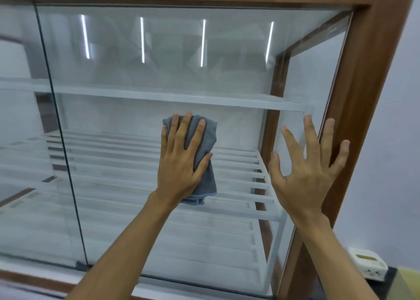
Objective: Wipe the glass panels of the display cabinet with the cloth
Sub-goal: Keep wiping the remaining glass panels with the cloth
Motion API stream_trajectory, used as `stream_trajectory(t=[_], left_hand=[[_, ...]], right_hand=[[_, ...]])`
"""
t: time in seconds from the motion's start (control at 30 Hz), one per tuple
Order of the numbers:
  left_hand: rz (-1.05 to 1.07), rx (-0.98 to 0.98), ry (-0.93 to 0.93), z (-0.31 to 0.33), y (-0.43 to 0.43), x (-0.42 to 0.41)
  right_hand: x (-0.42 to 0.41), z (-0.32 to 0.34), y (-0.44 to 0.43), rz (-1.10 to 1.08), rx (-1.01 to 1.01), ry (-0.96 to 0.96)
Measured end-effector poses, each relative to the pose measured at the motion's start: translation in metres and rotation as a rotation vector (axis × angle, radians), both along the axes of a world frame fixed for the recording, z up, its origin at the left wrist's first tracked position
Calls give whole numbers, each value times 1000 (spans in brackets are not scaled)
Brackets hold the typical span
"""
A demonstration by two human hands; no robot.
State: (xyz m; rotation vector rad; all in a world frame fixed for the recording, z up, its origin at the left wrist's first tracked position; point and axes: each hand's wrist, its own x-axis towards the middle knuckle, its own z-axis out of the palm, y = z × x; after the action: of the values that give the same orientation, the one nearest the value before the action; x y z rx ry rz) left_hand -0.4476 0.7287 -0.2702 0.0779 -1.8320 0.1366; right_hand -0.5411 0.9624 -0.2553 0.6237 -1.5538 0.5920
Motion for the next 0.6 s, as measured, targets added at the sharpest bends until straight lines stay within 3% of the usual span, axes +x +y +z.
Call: stream_trajectory(t=[0.6], left_hand=[[-52,-6,25,15,38,-21]], right_hand=[[-23,14,40,17,-30,52]])
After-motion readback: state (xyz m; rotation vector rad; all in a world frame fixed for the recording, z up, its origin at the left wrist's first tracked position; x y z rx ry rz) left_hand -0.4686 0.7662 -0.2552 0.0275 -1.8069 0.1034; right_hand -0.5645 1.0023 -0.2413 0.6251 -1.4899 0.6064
